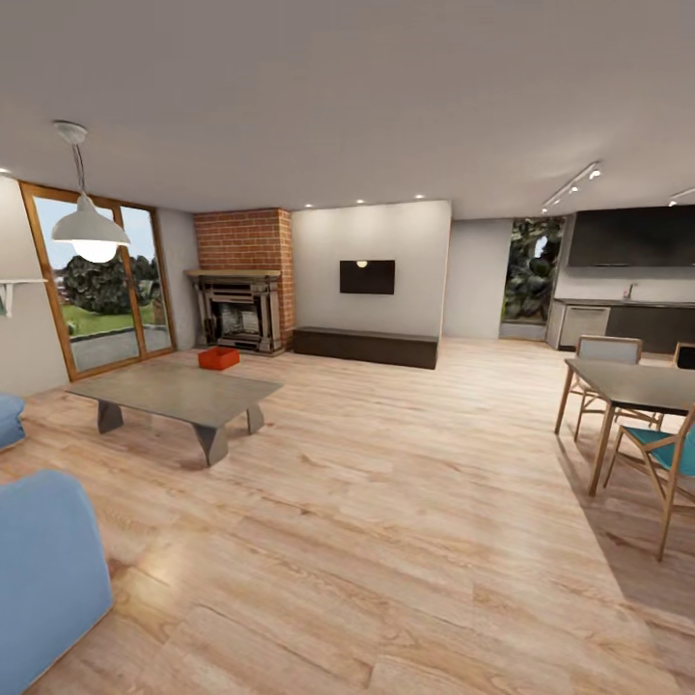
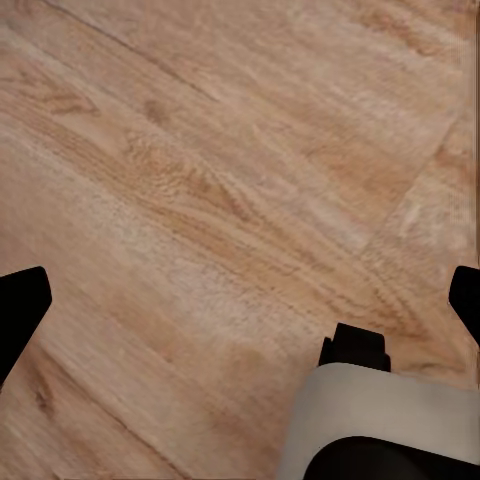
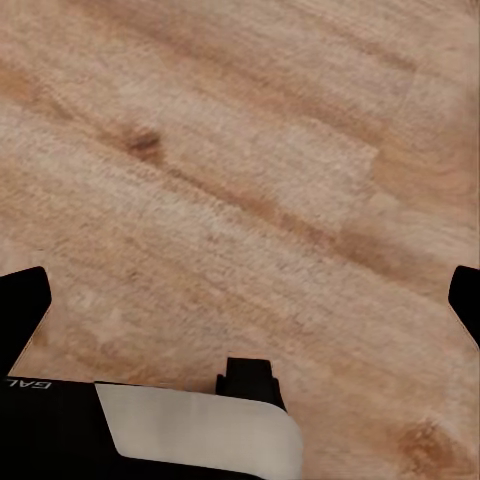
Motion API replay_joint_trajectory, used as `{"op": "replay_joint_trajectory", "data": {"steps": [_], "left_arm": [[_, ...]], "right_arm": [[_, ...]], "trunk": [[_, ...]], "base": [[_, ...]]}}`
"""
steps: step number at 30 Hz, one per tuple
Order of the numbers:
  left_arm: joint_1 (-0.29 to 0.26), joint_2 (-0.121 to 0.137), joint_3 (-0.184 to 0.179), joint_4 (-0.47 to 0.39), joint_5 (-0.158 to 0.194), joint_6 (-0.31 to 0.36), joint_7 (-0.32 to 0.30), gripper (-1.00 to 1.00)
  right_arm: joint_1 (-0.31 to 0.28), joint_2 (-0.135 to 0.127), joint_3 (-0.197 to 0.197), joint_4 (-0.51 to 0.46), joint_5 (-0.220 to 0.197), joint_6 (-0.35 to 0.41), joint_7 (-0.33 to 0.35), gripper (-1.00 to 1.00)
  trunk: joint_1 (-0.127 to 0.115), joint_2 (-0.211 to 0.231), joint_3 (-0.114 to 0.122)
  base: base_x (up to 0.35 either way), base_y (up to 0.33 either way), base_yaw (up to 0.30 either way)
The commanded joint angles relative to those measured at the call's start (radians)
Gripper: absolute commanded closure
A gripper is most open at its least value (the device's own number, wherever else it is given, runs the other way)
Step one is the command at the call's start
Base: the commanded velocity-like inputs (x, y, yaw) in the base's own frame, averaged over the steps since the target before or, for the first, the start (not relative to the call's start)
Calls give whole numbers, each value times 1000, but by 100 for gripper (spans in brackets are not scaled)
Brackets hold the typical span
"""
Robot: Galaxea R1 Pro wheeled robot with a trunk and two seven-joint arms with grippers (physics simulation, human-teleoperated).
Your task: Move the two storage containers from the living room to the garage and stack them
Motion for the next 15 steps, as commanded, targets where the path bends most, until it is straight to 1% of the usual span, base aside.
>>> {"op": "replay_joint_trajectory", "data": {"steps": [1,15], "left_arm": [[-2,0,-2,4,10,-9,-1,-100],[-2,-1,-2,4,10,-9,-1,-100]], "right_arm": [[-2,0,-1,4,8,-7,0,-100],[-2,0,-1,4,8,-7,0,-100]], "trunk": [[1,-1,-1],[1,-1,-1]], "base": [[341,0,0],[341,0,0]]}}
